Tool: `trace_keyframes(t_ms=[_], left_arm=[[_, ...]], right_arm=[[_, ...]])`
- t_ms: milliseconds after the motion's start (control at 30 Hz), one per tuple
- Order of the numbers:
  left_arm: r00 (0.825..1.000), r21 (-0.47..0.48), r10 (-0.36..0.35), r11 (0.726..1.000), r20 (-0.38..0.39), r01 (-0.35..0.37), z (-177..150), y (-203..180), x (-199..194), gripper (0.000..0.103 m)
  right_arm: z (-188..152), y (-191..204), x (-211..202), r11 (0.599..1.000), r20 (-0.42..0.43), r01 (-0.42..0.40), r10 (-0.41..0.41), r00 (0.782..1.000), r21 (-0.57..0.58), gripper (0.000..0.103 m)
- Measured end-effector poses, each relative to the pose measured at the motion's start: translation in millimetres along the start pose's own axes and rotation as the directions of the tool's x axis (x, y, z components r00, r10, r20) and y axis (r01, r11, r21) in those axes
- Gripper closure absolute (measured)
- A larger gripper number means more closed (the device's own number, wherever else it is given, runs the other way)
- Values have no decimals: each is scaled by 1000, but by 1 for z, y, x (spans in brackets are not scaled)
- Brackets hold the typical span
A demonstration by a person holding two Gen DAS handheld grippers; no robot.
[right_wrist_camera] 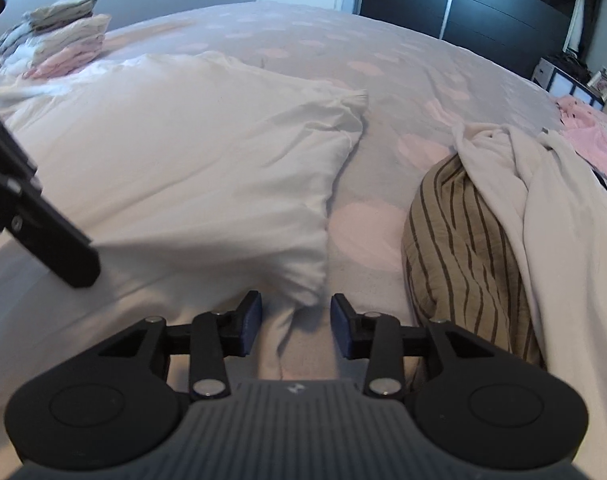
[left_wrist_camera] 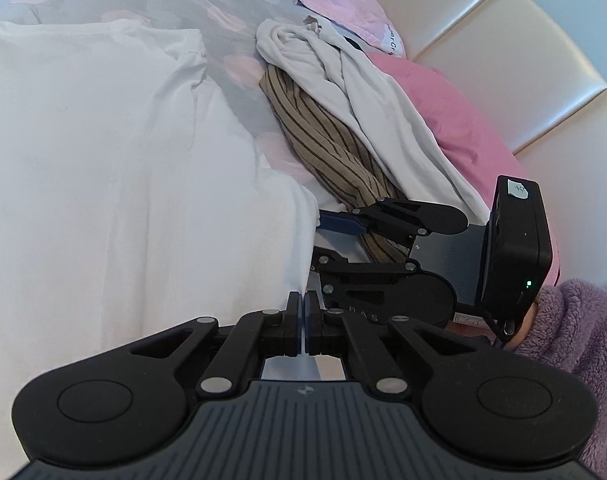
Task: Fold clothes
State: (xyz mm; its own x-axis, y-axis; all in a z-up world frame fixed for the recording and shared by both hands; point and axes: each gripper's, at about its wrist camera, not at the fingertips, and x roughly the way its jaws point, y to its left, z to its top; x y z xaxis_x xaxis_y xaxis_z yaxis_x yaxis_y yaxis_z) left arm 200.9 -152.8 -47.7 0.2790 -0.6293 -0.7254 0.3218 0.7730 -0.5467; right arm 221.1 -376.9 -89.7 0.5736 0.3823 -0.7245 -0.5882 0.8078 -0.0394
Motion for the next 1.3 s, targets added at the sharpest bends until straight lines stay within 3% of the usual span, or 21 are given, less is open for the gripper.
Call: trace_keyframes(t_ms=[33, 100, 267, 333, 400, 600, 700, 800, 1033, 1167, 1300], left_arm=[[1000, -1, -1, 1000, 0, 1, 0, 1, 0, 103], [1000, -3, -5, 1000, 2, 5, -1, 2, -1, 103], [1000, -14, -5, 1000, -2, 5, 1, 4, 2, 103], [1000, -7, 12, 1000, -9, -12, 1, 4, 5, 103], [999, 9, 48, 999, -22, -47, 0, 4, 11, 103], [997, 13, 66, 998, -28, -66, -3, 6, 15, 102], [998, 40, 66, 997, -16, -66, -7, 2, 4, 95], [998, 80, 69, 994, 1, -68, -15, -5, -14, 83], [994, 175, 113, 978, 5, -112, -54, -5, -66, 81], [985, 219, 174, 961, 2, -170, -84, 3, -95, 73], [975, 237, 219, 949, -21, -208, -120, 12, -118, 62]], right_arm=[[1, -1, 0, 1000, 6, -1, 1, 1000, 17, 64], [2, -1, -1, 1000, 11, 4, -4, 1000, 17, 79], [3, -7, -8, 1000, 5, 14, -14, 1000, 22, 87], [2, -14, -10, 998, -22, 54, -54, 998, 38, 103], [-1, -25, -12, 991, -50, 111, -108, 993, 72, 103], [-3, -33, -35, 988, -37, 66, -62, 997, 140, 100], [0, -21, -44, 991, -44, 26, -21, 999, 131, 98], [5, -2, -56, 994, -64, -10, 16, 998, 105, 98], [2, 50, -93, 986, -111, -97, 112, 987, 137, 97], [-9, 86, -113, 980, -143, -102, 128, 981, 173, 96], [-34, 122, -132, 970, -179, -106, 147, 973, 218, 86]])
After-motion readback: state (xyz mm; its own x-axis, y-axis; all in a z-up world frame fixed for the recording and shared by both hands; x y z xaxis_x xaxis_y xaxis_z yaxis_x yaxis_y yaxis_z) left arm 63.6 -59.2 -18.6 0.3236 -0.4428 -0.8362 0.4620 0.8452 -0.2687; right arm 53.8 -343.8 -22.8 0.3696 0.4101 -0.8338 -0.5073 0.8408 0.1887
